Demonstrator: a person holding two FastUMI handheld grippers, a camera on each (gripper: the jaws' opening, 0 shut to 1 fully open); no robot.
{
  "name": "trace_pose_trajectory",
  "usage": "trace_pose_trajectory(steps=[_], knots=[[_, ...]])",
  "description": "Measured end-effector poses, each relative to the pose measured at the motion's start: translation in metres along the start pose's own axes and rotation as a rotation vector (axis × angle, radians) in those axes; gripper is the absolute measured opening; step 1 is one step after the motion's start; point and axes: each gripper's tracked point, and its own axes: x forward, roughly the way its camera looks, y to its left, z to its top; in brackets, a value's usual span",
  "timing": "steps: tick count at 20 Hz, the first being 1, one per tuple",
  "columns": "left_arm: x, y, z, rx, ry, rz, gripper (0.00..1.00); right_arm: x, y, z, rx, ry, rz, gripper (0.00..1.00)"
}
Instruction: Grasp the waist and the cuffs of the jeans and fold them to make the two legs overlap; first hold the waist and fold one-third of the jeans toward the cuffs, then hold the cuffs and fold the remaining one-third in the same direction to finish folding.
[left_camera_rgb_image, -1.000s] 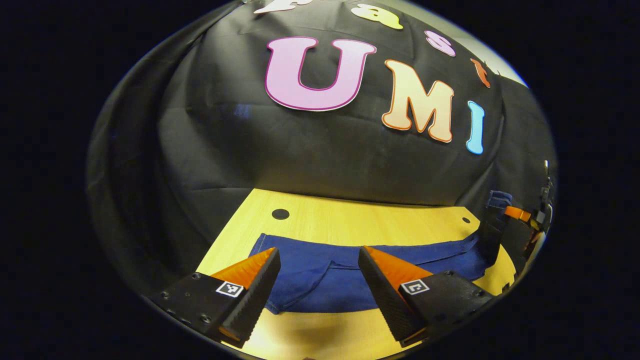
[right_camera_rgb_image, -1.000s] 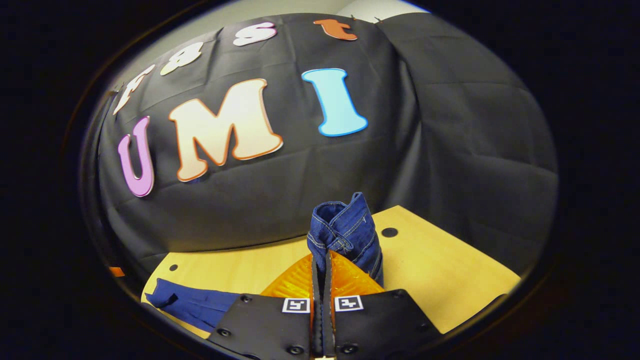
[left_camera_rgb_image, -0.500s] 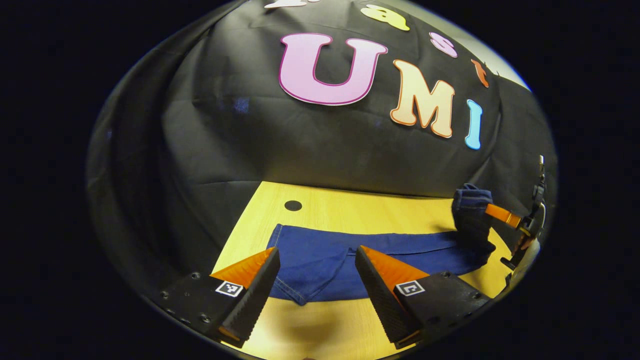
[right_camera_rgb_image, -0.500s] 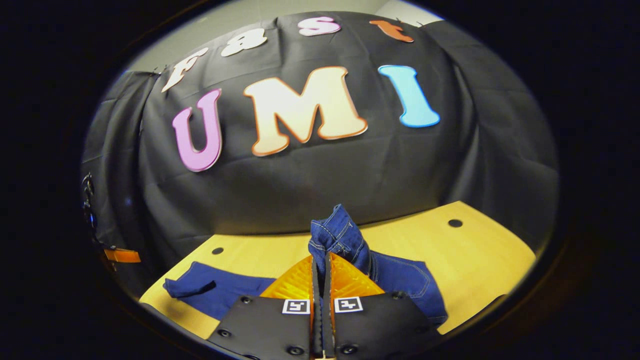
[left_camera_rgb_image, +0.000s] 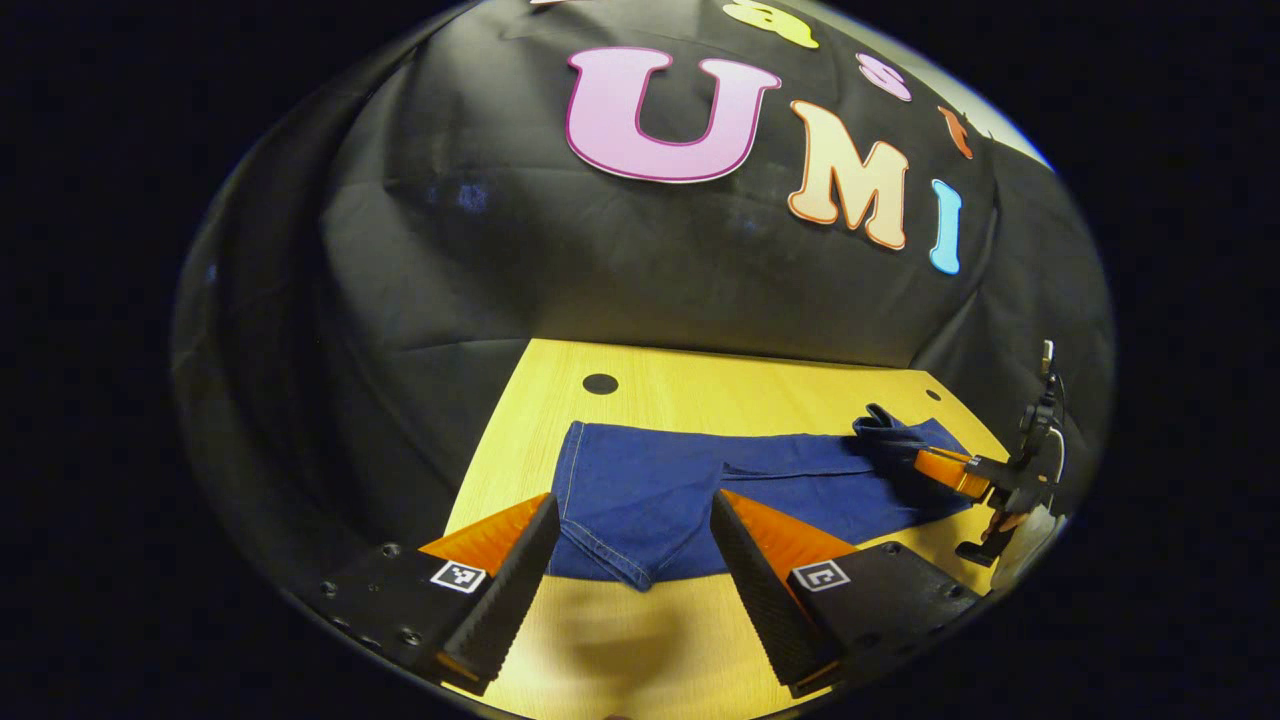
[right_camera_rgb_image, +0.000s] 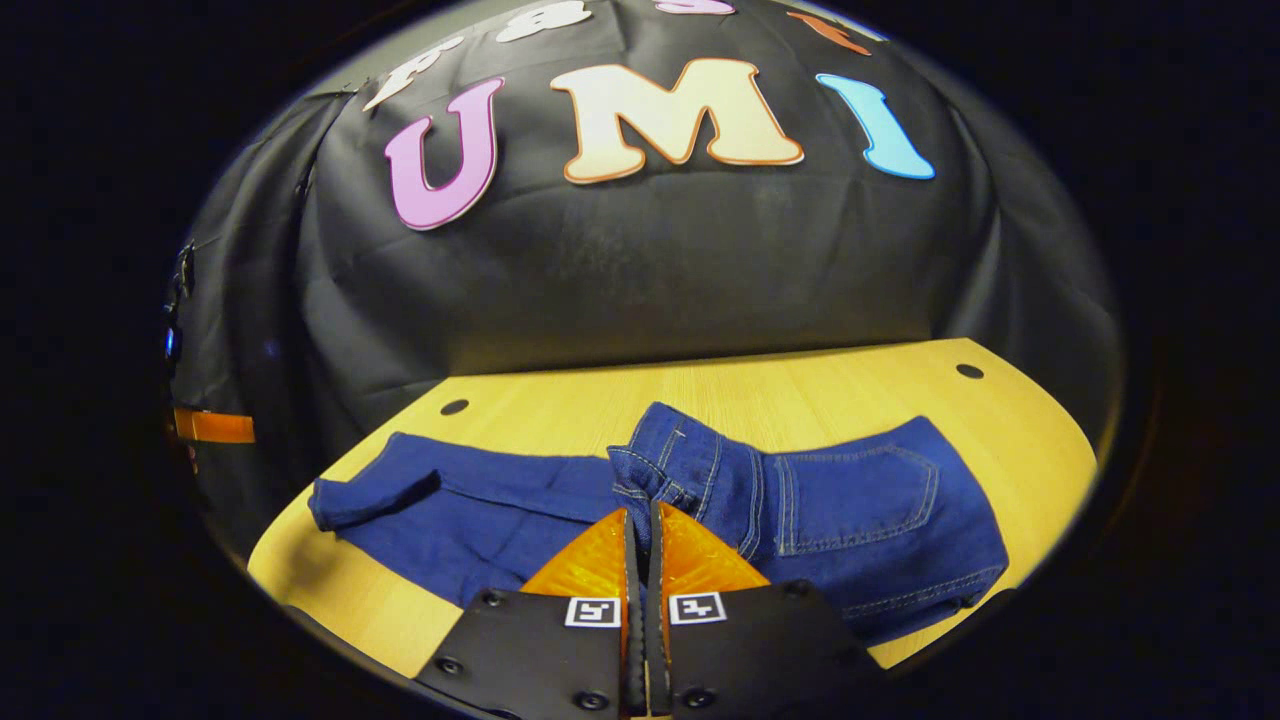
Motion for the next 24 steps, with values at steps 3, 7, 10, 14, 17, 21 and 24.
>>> trace_pose_trajectory(steps=[3, 7, 10, 14, 17, 21, 24], knots=[[0.01, 0.006, -0.011, -0.011, 0.034, -0.006, 0.95, -0.01, 0.017, -0.004, 0.036, 0.032, 0.048, 0.35], [0.035, 0.023, -0.031, -0.038, 0.092, -0.012, 0.95, -0.045, 0.009, 0.034, 0.015, -0.045, 0.035, 0.97], [0.058, 0.036, -0.048, -0.038, 0.144, -0.005, 0.95, -0.07, -0.014, 0.047, -0.018, -0.057, -0.021, 0.98], [0.088, 0.053, -0.075, -0.002, 0.244, 0.011, 0.95, -0.095, -0.045, 0.052, 0.007, -0.06, -0.093, 0.98], [0.101, 0.05, -0.094, -0.005, 0.322, 0.004, 0.95, -0.109, -0.064, 0.05, 0.021, -0.063, -0.144, 0.98], [0.1, 0.05, -0.101, 0.059, 0.361, 0.005, 0.97, -0.119, -0.075, 0.04, 0.004, -0.049, -0.174, 0.98], [0.106, 0.03, -0.103, 0.116, 0.372, -0.071, 0.68, -0.121, -0.076, 0.03, -0.011, -0.028, -0.179, 0.98]])
